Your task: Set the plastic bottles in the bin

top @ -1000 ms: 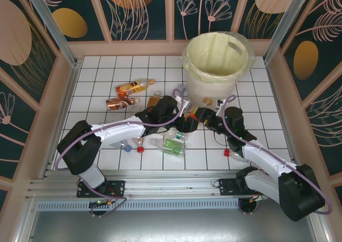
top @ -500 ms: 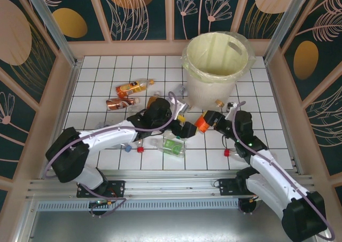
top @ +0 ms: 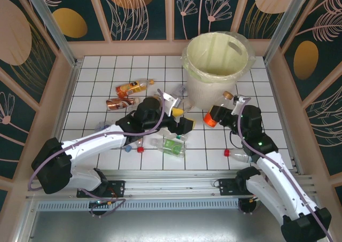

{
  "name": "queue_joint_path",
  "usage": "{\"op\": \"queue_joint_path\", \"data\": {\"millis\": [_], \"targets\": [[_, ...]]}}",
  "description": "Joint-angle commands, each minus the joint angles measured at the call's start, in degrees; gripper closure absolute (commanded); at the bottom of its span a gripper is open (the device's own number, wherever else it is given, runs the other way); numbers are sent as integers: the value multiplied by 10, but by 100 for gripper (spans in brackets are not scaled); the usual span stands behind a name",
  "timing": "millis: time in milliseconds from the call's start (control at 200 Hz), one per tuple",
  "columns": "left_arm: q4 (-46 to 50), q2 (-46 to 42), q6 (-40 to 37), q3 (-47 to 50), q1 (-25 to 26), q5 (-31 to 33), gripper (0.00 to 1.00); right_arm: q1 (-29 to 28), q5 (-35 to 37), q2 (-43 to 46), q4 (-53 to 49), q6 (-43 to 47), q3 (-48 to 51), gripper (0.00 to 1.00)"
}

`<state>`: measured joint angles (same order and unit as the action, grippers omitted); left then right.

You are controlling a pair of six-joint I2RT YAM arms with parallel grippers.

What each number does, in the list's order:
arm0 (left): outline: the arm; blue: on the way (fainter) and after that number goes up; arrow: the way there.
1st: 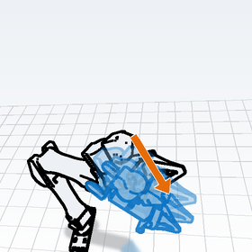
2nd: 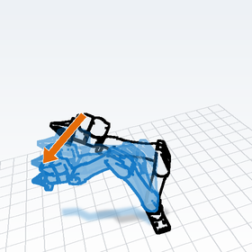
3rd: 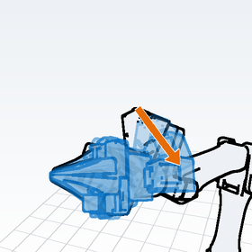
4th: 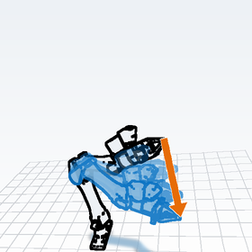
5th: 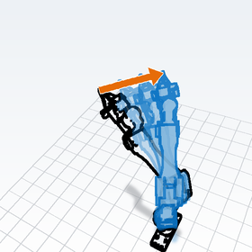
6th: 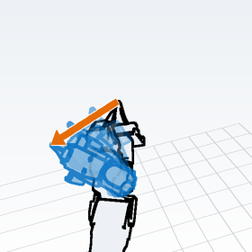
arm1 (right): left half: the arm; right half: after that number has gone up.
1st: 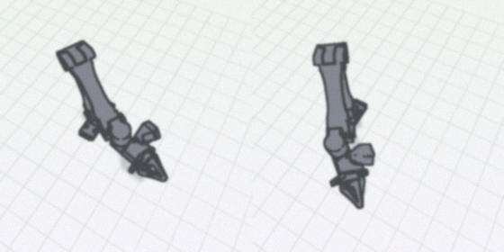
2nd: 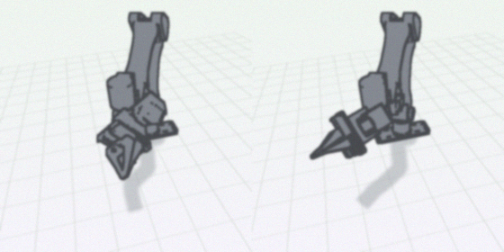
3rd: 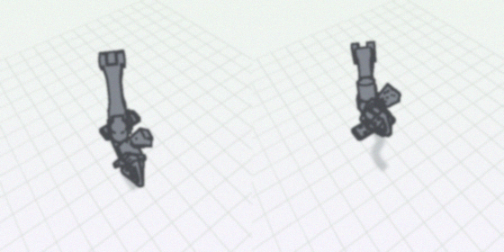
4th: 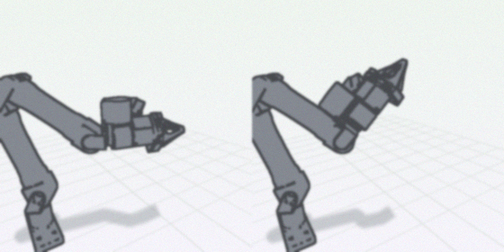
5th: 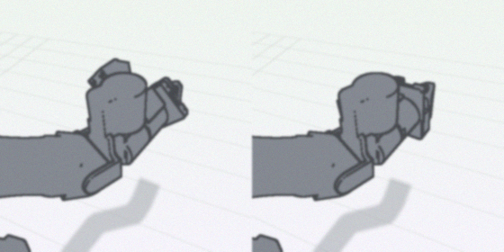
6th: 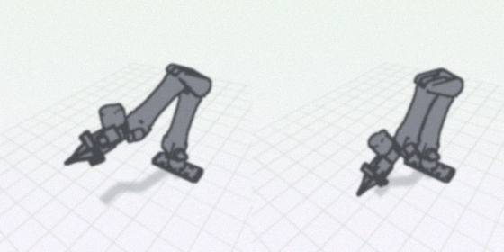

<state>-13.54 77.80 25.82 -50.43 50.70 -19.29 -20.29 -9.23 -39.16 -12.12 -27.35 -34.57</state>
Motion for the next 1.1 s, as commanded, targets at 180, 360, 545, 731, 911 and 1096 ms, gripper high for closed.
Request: {"op": "queue_joint_path", "data": {"millis": [180,360,545,731,911,1096], "targets": [[-24,-21,-14,-47,4,66,1,3,-39,32,-7,85,-66,40],[33,-21,-40,-106,5,113,1,3,-28,18,-7,108,-121,40],[55,-29,-69,-124,5,128,1,3,-24,-42,10,130,-190,40],[69,-24,-90,-132,5,129,1,3,-6,-107,35,150,-261,40],[63,-22,-98,-136,4,114,1,3,18,-187,34,176,-364,40],[42,-36,-93,-119,4,103,2,3,47,-258,25,193,-449,40]]}}
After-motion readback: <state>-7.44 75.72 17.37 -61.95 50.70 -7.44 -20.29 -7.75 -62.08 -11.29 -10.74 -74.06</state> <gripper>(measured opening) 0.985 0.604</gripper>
